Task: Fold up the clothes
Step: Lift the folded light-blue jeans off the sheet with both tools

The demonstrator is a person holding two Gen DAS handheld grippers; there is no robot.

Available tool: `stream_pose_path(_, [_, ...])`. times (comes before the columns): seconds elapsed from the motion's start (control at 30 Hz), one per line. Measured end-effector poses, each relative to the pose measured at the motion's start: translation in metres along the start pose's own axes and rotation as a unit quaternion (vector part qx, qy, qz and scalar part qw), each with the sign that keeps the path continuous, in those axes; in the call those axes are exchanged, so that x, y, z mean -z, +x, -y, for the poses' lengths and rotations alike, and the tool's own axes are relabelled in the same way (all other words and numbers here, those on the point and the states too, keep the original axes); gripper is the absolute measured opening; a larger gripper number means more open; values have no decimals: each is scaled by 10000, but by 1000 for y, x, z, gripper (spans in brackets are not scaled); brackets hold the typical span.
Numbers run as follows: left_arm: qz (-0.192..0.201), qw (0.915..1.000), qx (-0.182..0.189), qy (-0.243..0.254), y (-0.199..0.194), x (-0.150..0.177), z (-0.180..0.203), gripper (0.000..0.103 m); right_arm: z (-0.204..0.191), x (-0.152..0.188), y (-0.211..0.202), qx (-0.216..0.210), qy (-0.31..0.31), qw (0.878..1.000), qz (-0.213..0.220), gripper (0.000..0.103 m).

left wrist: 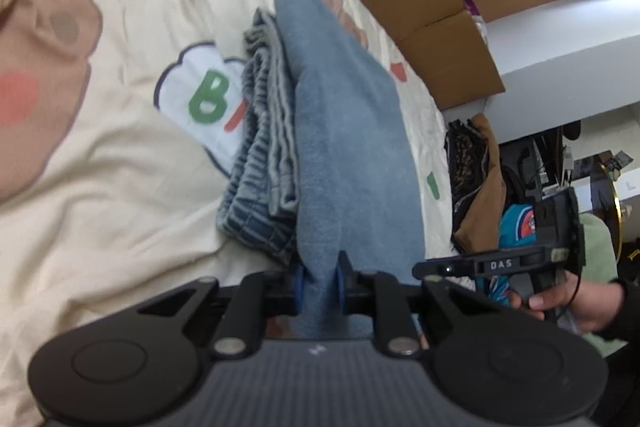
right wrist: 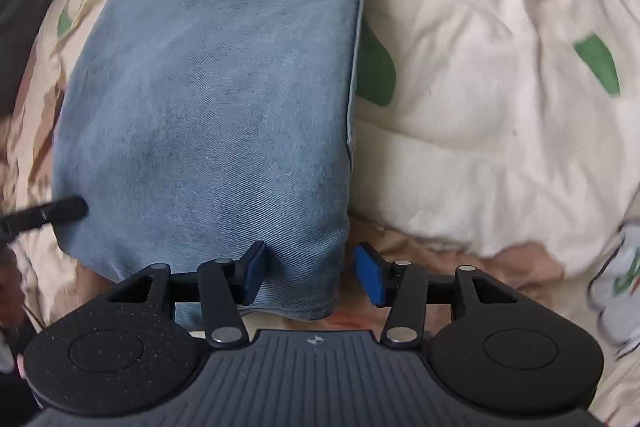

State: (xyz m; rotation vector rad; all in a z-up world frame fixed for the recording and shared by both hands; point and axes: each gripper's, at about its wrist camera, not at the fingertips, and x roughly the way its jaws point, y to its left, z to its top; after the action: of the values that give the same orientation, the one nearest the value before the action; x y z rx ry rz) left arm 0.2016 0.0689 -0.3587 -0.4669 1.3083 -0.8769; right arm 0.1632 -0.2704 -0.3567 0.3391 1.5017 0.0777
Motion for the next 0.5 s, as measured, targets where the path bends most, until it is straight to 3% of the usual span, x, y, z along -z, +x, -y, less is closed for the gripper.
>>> stream_pose_path(0.17, [18,9998,-186,-42,1,-8,-4,15,9,-18,-12,2,-340,9994,-24,55])
stream_pose_path(0.37, [-160,9988,-456,41,0,-20,1,22,24,-19,-32,-312,-319,9957,816,55])
stream_pose_path(0.47, [-55,9979,-620,184,-12,-34,9,30,34,-15,-39,-583,-73,9906,1236,55])
stream_pose_path(0.5, [-28,9975,-667,250,-15,-39,13,41,38,-14,-39,-646,-19,9890,1331,55])
